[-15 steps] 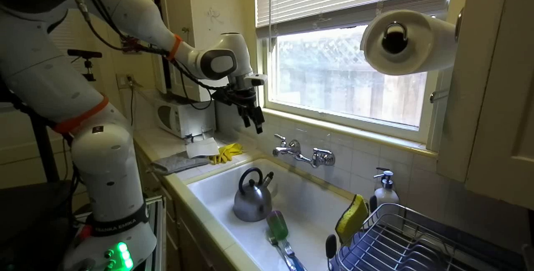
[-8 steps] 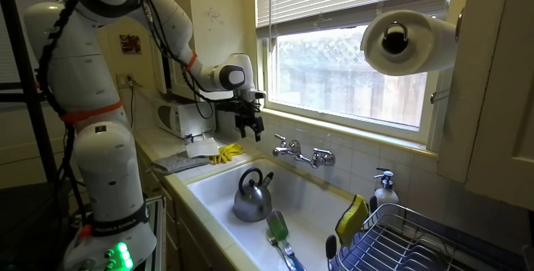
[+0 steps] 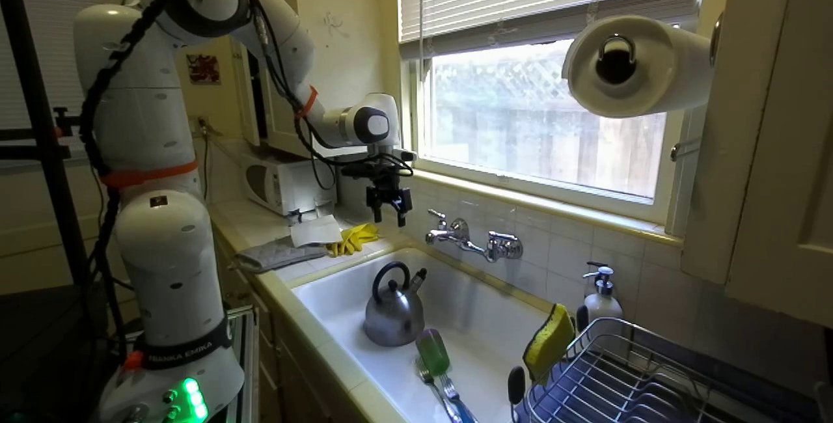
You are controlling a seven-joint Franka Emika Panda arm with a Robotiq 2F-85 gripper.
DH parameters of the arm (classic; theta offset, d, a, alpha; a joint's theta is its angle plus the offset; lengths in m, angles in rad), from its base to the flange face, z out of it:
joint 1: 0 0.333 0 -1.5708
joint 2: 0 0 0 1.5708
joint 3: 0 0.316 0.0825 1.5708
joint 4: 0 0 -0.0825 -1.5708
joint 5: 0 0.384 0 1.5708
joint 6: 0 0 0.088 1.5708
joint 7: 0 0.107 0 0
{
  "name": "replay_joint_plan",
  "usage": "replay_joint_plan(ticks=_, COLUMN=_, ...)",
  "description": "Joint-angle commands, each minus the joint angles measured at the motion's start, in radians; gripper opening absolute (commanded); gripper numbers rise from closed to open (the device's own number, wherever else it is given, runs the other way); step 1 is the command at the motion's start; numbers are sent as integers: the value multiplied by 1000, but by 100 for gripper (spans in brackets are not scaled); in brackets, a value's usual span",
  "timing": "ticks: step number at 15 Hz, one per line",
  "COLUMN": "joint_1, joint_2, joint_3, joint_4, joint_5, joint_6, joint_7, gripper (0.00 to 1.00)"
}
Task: Remove the kettle from the sink and place it on the left side of the counter.
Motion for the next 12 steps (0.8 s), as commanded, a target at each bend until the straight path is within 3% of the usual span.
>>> replay_joint_plan(ticks=1, joint_1=29, joint_2=84, joint_3=-5, joint_4=-4, joint_5=-70, joint_6=104, joint_7=24, gripper=100)
replay_joint_plan(ticks=5, joint_1=55, joint_2=244, joint_3=-19, joint_4=36, joint_5=-83, joint_6=244, joint_7=-14, gripper=100)
replay_joint_plan(ticks=8, joint_1=95, joint_2=349, joint_3=-43, joint_4=86, joint_5=-138, joint_6=244, joint_7=14, gripper=100)
replay_joint_plan(ticks=12, joint_1=204, joint_2=482, joint_3=-100, joint_4=210, joint_5=-230, joint_6=173, joint_7=117, gripper=100)
